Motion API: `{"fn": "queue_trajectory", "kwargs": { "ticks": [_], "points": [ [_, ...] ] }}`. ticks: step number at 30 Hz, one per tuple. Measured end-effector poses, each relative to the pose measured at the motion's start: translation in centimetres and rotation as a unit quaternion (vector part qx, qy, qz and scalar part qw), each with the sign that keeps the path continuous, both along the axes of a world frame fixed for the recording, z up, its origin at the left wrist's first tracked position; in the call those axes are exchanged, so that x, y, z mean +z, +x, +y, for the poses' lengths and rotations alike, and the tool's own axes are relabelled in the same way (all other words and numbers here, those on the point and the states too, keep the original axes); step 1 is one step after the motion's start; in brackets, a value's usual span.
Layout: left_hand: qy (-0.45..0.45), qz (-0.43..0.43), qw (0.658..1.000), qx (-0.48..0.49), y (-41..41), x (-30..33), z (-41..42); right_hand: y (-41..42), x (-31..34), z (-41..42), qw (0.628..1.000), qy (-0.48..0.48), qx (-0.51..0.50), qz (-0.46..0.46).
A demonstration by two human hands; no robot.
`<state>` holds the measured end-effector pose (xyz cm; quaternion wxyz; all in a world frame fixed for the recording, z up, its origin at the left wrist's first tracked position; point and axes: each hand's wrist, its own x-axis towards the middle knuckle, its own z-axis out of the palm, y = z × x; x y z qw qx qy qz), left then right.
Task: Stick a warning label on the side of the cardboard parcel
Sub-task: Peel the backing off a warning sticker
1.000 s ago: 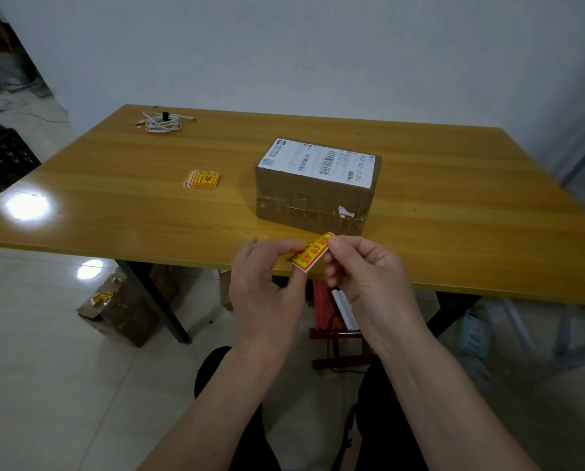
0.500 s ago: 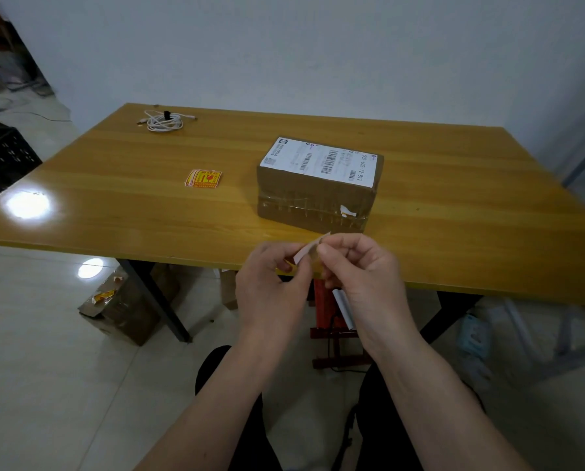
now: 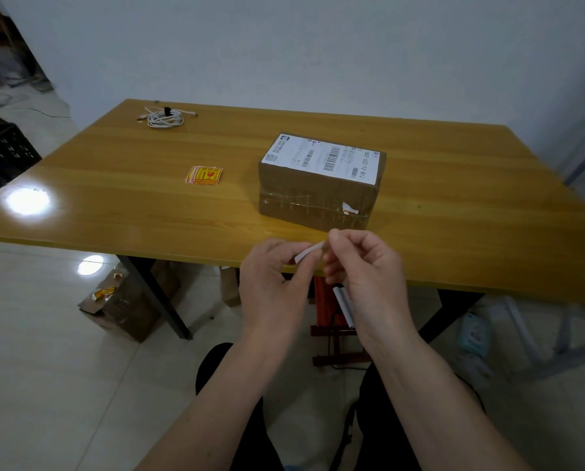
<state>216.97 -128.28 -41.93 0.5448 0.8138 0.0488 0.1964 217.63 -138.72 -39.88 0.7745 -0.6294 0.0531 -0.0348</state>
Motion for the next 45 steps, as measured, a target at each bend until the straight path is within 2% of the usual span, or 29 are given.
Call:
{"fn": "queue_trajectory", "kwargs": {
  "ticks": [3,16,19,23,31,36,40,45],
  "points": [
    [0.002,-0.023,1.000,0.004,-0.16,0.11,-0.14,-0.01,0.01,0.05,1.000,0.002,0.000,0.002],
    [-0.053,-0.001,0.999,-0.007,-0.17,0.26,-0.46,0.00,-0.32,-0.09,1.000,-0.023,-0.002,-0.013],
    [-0.044,-0.009,0.999,0.002,-0.08,0.12,-0.48,-0.11,-0.23,0.04,1.000,-0.011,0.007,-0.013],
    [0.027,-0.024,0.999,0.012,0.05,-0.08,-0.45,-0.08,-0.10,0.16,1.000,0.007,0.015,-0.010],
    [0.024,0.000,0.999,-0.041,-0.05,0.47,-0.51,0.14,0.05,-0.34,0.999,0.012,0.013,-0.029],
    [-0.003,-0.009,0.999,-0.037,-0.20,0.71,-0.63,-0.06,0.12,-0.13,0.999,0.008,-0.005,-0.040],
    [0.034,-0.027,0.999,-0.002,-0.26,0.66,-0.71,-0.48,0.28,0.17,1.000,0.008,-0.024,-0.009],
    [0.129,-0.081,0.988,0.021,-0.32,0.54,-0.70,-0.61,0.02,0.38,0.999,-0.004,0.039,0.017]
  ]
}}
